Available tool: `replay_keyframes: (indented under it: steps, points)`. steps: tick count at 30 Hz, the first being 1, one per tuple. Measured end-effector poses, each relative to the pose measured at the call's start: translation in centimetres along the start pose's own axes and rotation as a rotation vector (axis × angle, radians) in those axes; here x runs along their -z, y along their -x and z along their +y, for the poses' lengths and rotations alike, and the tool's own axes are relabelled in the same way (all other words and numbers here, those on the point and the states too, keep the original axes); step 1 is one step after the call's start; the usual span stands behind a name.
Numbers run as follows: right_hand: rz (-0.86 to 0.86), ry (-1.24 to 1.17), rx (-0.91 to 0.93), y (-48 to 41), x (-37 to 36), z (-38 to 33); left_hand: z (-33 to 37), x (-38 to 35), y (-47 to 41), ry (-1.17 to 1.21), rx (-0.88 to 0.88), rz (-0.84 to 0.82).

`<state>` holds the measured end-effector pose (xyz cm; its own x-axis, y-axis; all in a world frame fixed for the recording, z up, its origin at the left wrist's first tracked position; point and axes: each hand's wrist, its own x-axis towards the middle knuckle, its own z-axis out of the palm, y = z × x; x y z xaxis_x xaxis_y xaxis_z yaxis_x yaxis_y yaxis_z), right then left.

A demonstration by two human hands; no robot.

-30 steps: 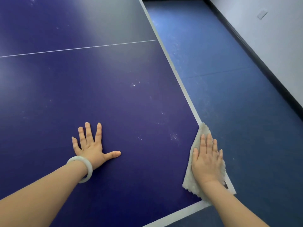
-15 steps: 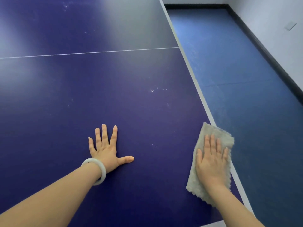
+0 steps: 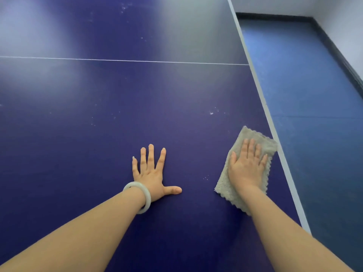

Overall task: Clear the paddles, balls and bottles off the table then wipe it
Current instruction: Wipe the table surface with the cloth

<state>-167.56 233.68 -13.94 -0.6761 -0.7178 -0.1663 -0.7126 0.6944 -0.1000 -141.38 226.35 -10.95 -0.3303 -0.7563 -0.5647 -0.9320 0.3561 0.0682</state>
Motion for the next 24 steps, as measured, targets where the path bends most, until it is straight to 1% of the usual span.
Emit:
replay_keyframes:
  steps: [3,6,8,10,12,14,15,16,17,19,21,22,24]
  points:
    - [0.004,-0.037,-0.17,3.1,0.3,3.8,-0.1,-0.2,0.0,0.013,-0.016,0.005]
    - [0.024,-0.036,-0.213,9.5,-0.9,2.7,-0.3,-0.2,0.1,0.039,-0.022,0.003]
    - [0.032,-0.011,-0.189,12.2,-1.7,-0.5,-0.2,-0.2,0.1,0.049,-0.027,0.002]
    - [-0.002,-0.015,-0.152,12.3,-2.3,-4.8,-0.4,-0.2,0.1,0.057,-0.034,0.002]
    - [-0.023,-0.015,-0.055,9.9,-2.4,-8.5,-0.5,-0.1,0.2,0.08,-0.047,0.004]
    - [-0.048,0.022,0.062,5.9,-2.0,-9.9,-0.8,0.0,0.3,0.129,-0.071,0.012]
    - [-0.037,0.037,0.093,3.8,-1.7,-9.6,-1.1,0.2,0.2,0.152,-0.086,0.016]
    - [-0.023,0.036,0.081,1.9,-1.2,-8.6,-1.6,0.5,0.2,0.163,-0.102,0.024]
    - [-0.01,0.028,0.037,0.5,-0.7,-6.9,-2.2,0.8,0.2,0.152,-0.114,0.044]
    - [0.017,0.013,-0.078,-0.4,0.2,-2.8,-3.6,1.7,-0.2,0.079,-0.109,0.142]
    - [0.031,0.002,-0.162,1.1,0.4,0.1,-4.7,2.7,-1.2,0.024,-0.045,0.211]
    - [0.036,-0.011,-0.187,2.3,0.1,0.5,-5.0,3.2,-1.8,0.037,-0.002,0.203]
    - [0.044,-0.028,-0.223,4.8,-0.6,-0.5,-4.6,3.8,-3.1,0.143,0.07,0.129]
